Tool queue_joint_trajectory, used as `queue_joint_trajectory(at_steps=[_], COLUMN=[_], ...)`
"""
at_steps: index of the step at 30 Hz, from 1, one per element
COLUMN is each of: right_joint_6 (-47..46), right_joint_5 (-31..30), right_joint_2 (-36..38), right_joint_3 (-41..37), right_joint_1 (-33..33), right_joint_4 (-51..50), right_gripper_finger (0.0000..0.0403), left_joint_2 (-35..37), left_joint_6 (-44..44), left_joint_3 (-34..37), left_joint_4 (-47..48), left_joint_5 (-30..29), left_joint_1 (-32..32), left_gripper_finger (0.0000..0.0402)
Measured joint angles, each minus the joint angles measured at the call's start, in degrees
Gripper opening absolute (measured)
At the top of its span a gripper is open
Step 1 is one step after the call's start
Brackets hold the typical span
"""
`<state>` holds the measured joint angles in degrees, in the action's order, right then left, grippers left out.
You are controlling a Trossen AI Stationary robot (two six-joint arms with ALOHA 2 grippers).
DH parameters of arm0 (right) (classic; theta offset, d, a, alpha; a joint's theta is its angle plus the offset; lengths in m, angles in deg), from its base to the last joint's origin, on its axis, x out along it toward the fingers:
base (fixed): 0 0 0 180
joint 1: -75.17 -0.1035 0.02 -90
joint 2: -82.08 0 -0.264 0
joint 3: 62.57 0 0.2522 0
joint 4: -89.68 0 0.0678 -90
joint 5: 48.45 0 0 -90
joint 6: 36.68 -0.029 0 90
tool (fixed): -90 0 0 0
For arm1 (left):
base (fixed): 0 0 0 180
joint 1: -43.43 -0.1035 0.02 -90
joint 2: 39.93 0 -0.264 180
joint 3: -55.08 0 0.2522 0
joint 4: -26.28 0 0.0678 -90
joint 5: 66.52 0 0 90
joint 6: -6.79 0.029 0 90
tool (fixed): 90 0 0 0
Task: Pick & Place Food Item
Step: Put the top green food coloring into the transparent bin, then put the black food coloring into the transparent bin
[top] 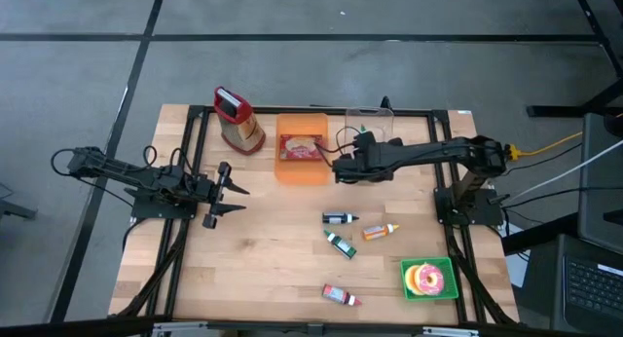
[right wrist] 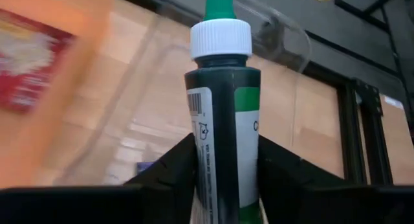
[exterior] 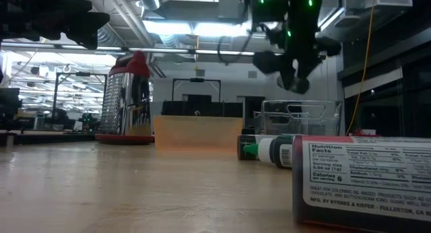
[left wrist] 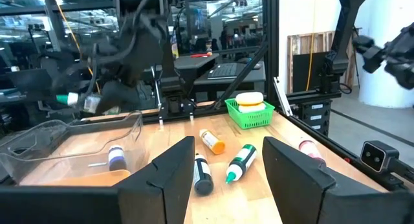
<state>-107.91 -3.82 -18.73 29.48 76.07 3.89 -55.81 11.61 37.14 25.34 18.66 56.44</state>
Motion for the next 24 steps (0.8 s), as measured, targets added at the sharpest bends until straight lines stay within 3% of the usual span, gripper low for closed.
queue_joint_trajectory(at_steps=[6,12,19,24], right_joint_6=[-2.0,-2.1,-0.7,5.7], right_joint_5=[0.4,-1.7,-1.4,4.8], right_joint_2=[0.0,0.0,0.3,0.4], right_joint_3=[-5.3,-5.5,-5.5,-5.5], right_joint_1=[1.6,1.7,-0.3,-3.6], right_joint_4=[2.5,3.8,10.4,21.4], right_gripper_finger=[0.0207,0.0250,0.0262,0.0257], left_joint_2=[0.0,0.0,0.0,0.0], left_joint_6=[0.4,0.4,0.4,0.0], left_joint_3=[0.0,0.0,0.0,0.0], left_joint_4=[0.4,0.2,-0.1,0.0], left_joint_5=[0.0,0.0,0.0,0.0], left_joint_1=[0.0,0.0,0.0,0.0], left_gripper_finger=[0.0177,0.0177,0.0177,0.0177])
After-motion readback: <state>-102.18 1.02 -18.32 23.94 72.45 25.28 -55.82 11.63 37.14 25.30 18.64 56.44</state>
